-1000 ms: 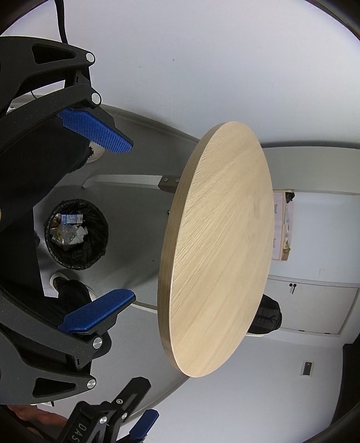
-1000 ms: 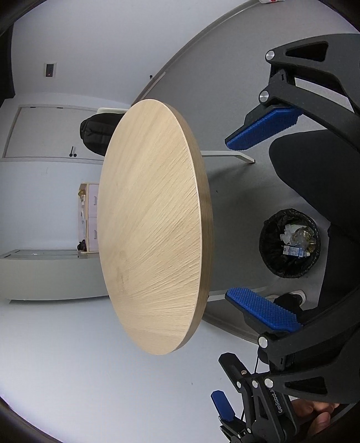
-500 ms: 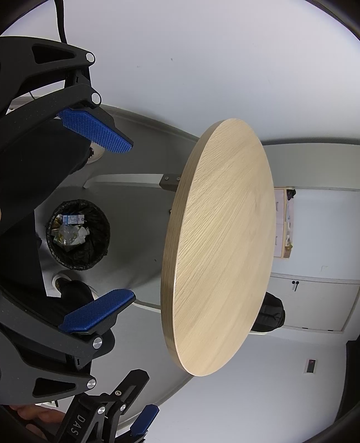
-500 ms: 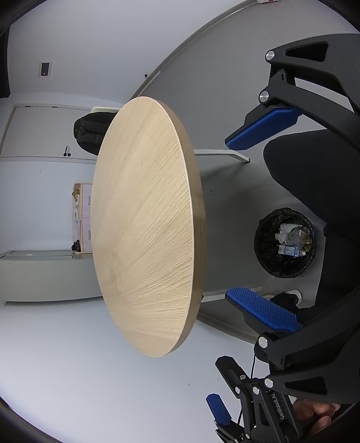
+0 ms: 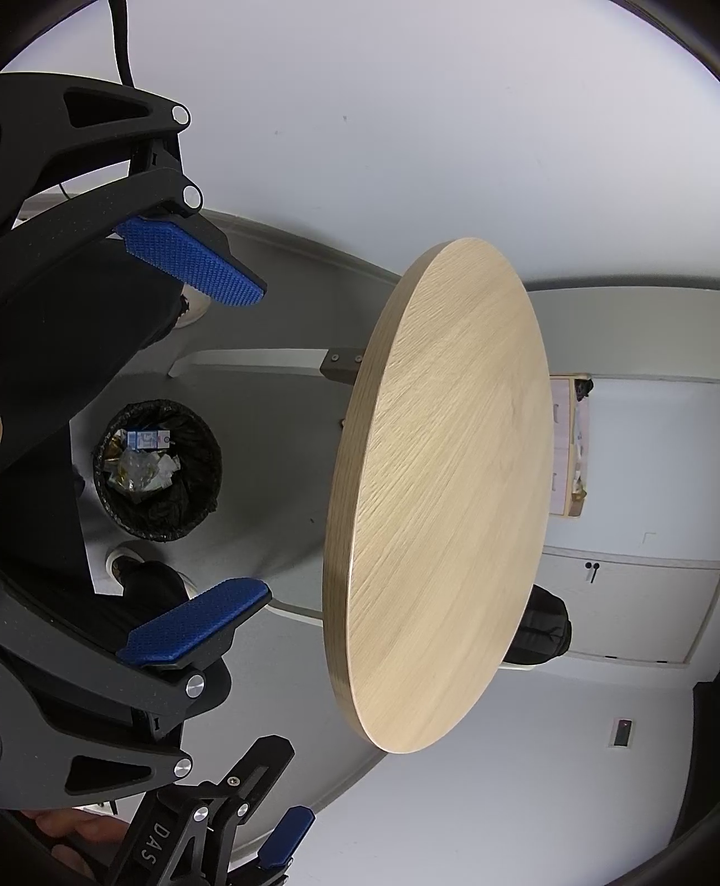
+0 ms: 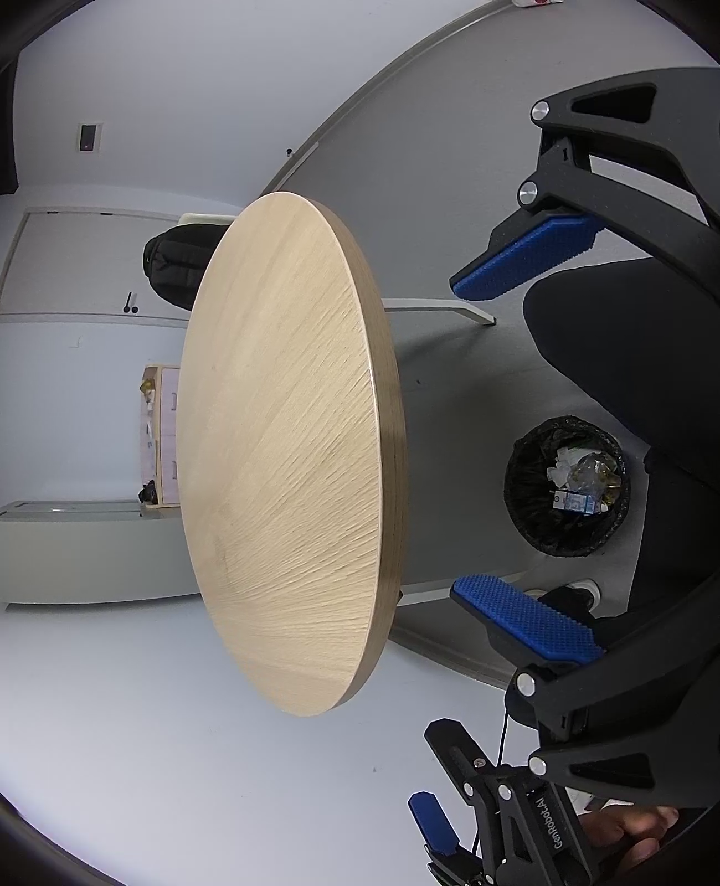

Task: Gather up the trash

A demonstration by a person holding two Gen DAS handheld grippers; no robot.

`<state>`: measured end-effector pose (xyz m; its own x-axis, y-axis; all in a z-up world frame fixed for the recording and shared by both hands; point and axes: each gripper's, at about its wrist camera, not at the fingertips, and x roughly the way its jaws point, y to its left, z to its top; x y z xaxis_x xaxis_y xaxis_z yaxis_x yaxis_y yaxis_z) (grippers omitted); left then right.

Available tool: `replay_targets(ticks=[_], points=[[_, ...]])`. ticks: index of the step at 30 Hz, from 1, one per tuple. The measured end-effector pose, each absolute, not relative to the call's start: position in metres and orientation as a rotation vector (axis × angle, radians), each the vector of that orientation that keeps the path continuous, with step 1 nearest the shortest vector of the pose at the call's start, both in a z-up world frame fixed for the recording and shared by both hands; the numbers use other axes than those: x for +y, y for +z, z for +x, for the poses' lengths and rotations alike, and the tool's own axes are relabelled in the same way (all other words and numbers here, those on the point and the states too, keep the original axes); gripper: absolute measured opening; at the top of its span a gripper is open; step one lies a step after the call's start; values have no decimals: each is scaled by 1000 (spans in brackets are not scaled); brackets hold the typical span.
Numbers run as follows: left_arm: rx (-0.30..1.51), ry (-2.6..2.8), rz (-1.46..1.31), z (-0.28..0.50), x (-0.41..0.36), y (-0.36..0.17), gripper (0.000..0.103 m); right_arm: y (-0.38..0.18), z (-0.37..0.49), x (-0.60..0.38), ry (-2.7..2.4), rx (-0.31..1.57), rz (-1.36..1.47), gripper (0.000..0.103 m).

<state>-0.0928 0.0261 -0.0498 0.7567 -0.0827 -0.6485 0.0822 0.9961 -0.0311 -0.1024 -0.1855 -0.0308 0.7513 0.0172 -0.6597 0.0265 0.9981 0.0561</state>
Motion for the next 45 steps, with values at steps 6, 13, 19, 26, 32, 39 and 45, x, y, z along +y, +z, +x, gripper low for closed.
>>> replay_targets(ticks=[6,13,19,26,32,39,45], points=[[711,-91,-1,-92,26,-50,97,-32,-102,-186,-5,723,63,95],[713,-92,-1,-92,26,-50,97,-34,-102,-185,-5,728,61,95],[711,-83,5,-91,26,-52,97,-35,-102,-184,-4,730,60,95],[721,-89,15,-89,23,-55,97,-35,-102,-184,-4,730,59,95],[714,-104,20,-90,20,-56,97,-37,-102,-184,-1,733,58,95],[717,-98,17,-91,20,-57,97,-38,-103,-185,-1,734,57,95],[729,-108,15,-88,20,-58,97,-39,-102,-185,-3,735,58,95]])
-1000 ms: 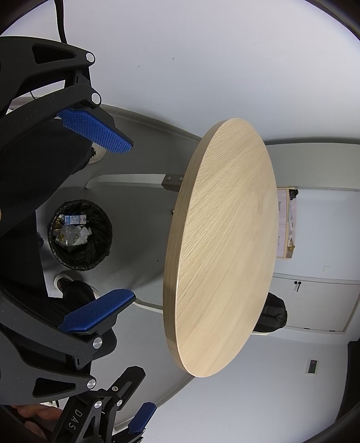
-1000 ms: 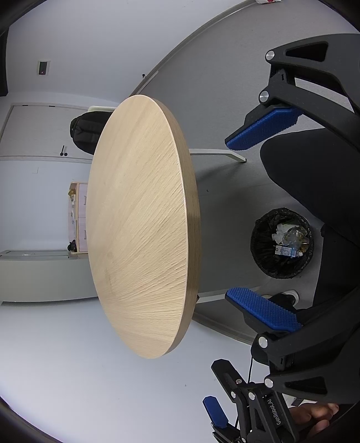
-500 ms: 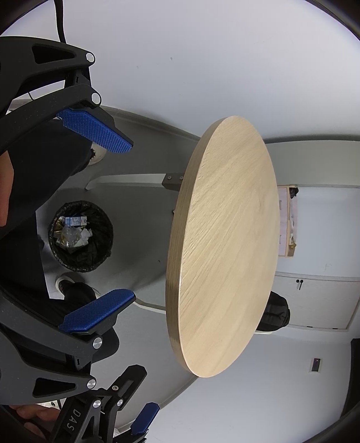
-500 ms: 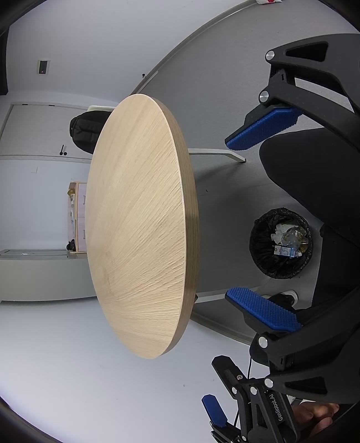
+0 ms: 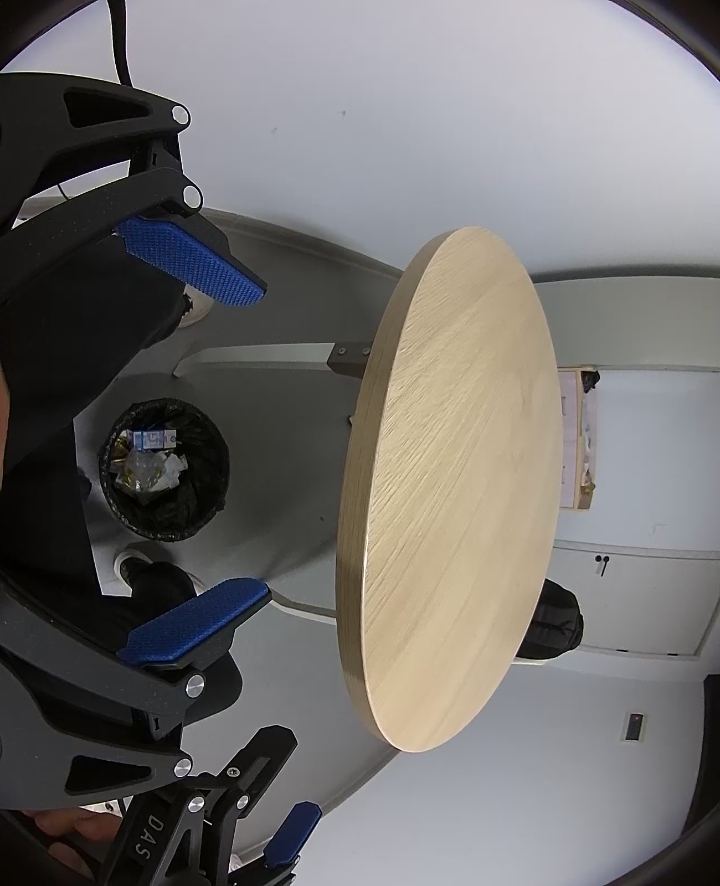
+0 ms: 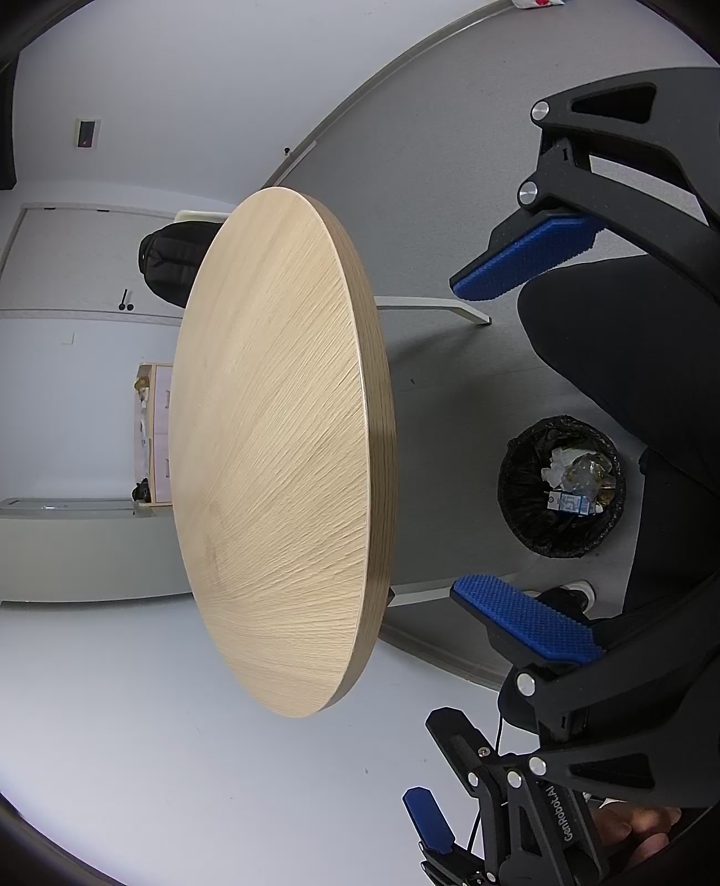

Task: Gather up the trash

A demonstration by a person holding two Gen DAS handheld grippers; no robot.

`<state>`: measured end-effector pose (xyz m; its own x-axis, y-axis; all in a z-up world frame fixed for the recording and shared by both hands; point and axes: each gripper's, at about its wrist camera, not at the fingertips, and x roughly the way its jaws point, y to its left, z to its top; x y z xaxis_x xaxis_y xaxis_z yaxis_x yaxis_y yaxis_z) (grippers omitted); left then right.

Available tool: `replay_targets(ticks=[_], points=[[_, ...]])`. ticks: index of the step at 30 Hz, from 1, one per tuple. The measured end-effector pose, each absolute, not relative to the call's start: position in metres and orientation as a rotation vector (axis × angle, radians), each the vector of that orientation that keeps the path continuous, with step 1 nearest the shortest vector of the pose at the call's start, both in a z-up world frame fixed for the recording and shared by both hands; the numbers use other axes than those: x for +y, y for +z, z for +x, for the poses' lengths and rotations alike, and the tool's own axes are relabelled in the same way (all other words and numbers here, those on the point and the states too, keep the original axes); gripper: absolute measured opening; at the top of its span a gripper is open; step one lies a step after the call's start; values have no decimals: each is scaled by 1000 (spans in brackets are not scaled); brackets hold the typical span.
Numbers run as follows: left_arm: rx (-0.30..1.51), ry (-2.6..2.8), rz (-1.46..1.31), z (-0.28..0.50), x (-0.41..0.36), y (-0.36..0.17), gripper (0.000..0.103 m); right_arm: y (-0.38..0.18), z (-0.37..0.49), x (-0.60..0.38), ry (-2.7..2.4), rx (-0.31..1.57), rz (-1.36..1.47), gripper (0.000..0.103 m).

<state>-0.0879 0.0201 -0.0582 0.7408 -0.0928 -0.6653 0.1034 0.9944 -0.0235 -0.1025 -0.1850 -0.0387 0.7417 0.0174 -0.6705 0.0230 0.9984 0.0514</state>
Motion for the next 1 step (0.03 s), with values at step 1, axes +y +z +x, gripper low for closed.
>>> replay_targets(ticks=[1], points=[[730,-108,16,-88,20,-59,97,-39,-103,-186,-2,736,58,95]])
